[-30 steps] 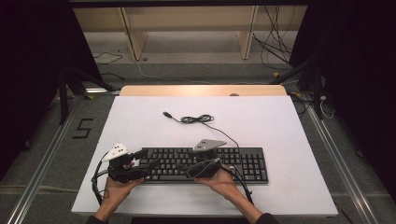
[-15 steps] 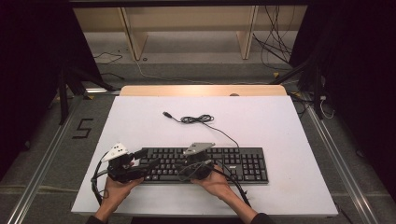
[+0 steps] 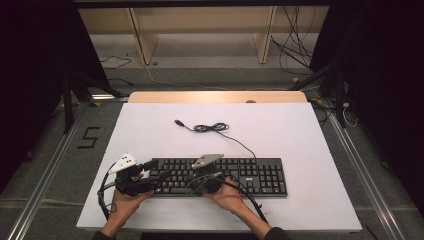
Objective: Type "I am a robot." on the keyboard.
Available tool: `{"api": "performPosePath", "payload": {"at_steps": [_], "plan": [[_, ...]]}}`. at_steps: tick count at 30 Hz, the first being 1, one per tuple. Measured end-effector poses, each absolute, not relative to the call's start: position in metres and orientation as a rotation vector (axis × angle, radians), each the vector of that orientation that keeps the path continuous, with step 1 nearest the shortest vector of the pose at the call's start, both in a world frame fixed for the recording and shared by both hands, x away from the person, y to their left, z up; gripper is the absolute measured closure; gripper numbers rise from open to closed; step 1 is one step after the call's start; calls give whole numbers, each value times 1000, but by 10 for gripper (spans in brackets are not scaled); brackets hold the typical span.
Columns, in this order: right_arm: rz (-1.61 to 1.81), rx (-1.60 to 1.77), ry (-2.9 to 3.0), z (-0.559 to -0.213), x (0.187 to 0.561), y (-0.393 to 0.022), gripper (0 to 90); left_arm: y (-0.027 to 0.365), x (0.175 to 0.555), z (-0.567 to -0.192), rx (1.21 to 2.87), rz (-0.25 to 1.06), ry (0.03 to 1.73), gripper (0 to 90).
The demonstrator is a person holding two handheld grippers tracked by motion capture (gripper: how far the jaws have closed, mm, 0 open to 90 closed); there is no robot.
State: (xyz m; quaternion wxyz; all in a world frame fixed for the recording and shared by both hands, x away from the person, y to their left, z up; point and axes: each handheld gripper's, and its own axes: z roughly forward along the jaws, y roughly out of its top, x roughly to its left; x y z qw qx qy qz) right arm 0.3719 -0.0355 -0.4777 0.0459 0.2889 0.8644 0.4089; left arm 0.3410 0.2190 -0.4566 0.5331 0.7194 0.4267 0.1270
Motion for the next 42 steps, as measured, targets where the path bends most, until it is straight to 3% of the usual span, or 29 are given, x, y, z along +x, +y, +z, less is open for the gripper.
{"api": "performPosePath", "payload": {"at_steps": [25,42], "plan": [[1268,912,2625,-478,371,-36,900,219,341,-456,1712,303,1018,289],[1337,939,2558,-465,373,-52,801,219,341,-456,1713,303,1018,289]]}}
